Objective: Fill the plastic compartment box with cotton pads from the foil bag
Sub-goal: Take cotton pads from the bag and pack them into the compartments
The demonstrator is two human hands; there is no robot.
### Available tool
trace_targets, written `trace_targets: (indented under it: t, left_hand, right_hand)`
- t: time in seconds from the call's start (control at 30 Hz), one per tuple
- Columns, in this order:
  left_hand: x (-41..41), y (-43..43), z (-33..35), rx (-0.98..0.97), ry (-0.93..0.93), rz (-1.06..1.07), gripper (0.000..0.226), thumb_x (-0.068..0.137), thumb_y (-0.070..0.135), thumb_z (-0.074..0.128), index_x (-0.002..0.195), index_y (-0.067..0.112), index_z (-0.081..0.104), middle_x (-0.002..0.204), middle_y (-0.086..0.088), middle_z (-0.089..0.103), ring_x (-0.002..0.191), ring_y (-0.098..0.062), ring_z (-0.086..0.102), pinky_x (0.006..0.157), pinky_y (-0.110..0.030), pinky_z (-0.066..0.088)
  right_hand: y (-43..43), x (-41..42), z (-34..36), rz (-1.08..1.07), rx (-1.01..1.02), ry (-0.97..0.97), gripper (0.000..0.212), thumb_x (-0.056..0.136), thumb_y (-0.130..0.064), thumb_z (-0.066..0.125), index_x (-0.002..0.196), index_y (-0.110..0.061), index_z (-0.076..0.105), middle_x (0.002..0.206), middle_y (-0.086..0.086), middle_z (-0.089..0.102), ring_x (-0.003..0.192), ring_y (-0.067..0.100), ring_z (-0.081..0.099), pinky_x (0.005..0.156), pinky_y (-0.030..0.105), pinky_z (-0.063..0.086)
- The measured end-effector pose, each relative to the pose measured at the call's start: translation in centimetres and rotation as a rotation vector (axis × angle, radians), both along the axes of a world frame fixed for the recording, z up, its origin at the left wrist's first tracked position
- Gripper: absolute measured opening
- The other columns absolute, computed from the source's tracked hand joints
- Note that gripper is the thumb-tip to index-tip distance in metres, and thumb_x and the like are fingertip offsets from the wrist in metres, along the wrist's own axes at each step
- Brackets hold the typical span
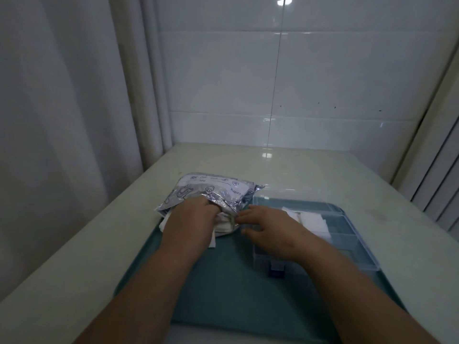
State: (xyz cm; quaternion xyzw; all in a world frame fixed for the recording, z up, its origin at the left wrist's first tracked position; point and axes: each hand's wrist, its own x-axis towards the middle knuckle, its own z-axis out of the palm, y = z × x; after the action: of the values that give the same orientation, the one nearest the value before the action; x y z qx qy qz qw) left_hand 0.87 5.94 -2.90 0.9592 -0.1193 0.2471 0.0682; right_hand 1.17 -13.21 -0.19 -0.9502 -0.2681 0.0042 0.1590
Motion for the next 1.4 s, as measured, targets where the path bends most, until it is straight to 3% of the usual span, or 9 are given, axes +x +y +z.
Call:
trace_targets:
  t: [0.13, 0.4, 0.7, 0.8, 0.93, 1.07, 1.4]
  left_hand:
    - [-0.19, -0.5, -0.16, 0.114, -0.051, 0.0, 0.015, 0.061, 0.013, 0.076, 0.076, 0.013, 0.072, 0.076, -0.006, 0.064, 0.07, -0.029, 0.061, 0.06, -0.037, 0.051]
    - [0.1, -0.34, -0.34, 0.117, -0.042, -0.012, 0.025, 0.053, 0.014, 0.077, 0.077, 0.016, 0.069, 0.077, -0.004, 0.061, 0.07, -0.028, 0.061, 0.056, -0.036, 0.046]
    - [0.14, 0.12, -0.75, -0.023, -0.034, 0.057, 0.007, 0.083, 0.023, 0.065, 0.091, 0.022, 0.066, 0.094, -0.001, 0.066, 0.086, -0.027, 0.065, 0.068, -0.04, 0.052]
    - [0.03, 0.14, -0.72, -0.052, -0.042, 0.047, 0.006, 0.082, 0.022, 0.066, 0.087, 0.021, 0.064, 0.091, -0.001, 0.064, 0.083, -0.028, 0.064, 0.066, -0.041, 0.051]
    - [-0.06, 0.06, -0.64, -0.038, -0.027, 0.038, 0.022, 0.07, 0.019, 0.067, 0.092, 0.022, 0.064, 0.095, 0.001, 0.061, 0.086, -0.025, 0.062, 0.066, -0.038, 0.051]
    - [-0.21, 0.05, -0.53, -0.044, -0.029, 0.037, 0.025, 0.068, 0.027, 0.073, 0.092, 0.025, 0.065, 0.095, 0.003, 0.06, 0.087, -0.024, 0.062, 0.065, -0.036, 0.05]
    - [-0.09, 0.27, -0.31, -0.071, -0.028, 0.022, 0.024, 0.087, 0.03, 0.061, 0.108, 0.03, 0.072, 0.108, 0.005, 0.066, 0.1, -0.021, 0.062, 0.078, -0.033, 0.049]
  right_hand:
    - [0.06, -0.24, 0.15, -0.002, -0.004, -0.004, 0.036, 0.095, -0.029, 0.053, 0.129, -0.031, 0.06, 0.14, -0.012, 0.052, 0.129, 0.013, 0.046, 0.106, 0.038, 0.039]
    - [0.08, -0.22, 0.14, 0.0, -0.013, 0.0, 0.038, 0.096, -0.029, 0.051, 0.133, -0.031, 0.057, 0.143, -0.011, 0.05, 0.132, 0.012, 0.042, 0.108, 0.038, 0.037]
    - [0.06, -0.27, 0.12, 0.001, -0.014, -0.007, 0.038, 0.095, -0.029, 0.051, 0.132, -0.03, 0.058, 0.142, -0.012, 0.05, 0.131, 0.012, 0.043, 0.108, 0.038, 0.037]
    - [0.09, -0.26, 0.1, -0.003, -0.015, -0.001, 0.038, 0.094, -0.03, 0.052, 0.132, -0.031, 0.058, 0.142, -0.012, 0.049, 0.131, 0.012, 0.043, 0.108, 0.038, 0.038]
    - [0.13, -0.39, 0.27, -0.002, -0.02, -0.006, 0.038, 0.095, -0.029, 0.052, 0.132, -0.03, 0.058, 0.142, -0.012, 0.05, 0.131, 0.011, 0.043, 0.107, 0.038, 0.038]
    - [0.18, -0.5, 0.39, -0.005, -0.014, 0.002, 0.037, 0.095, -0.029, 0.051, 0.131, -0.031, 0.058, 0.141, -0.011, 0.05, 0.13, 0.012, 0.043, 0.107, 0.039, 0.038]
    - [0.13, -0.45, 0.35, -0.001, -0.02, 0.01, 0.038, 0.095, -0.03, 0.051, 0.133, -0.032, 0.057, 0.143, -0.012, 0.048, 0.131, 0.012, 0.042, 0.108, 0.039, 0.037]
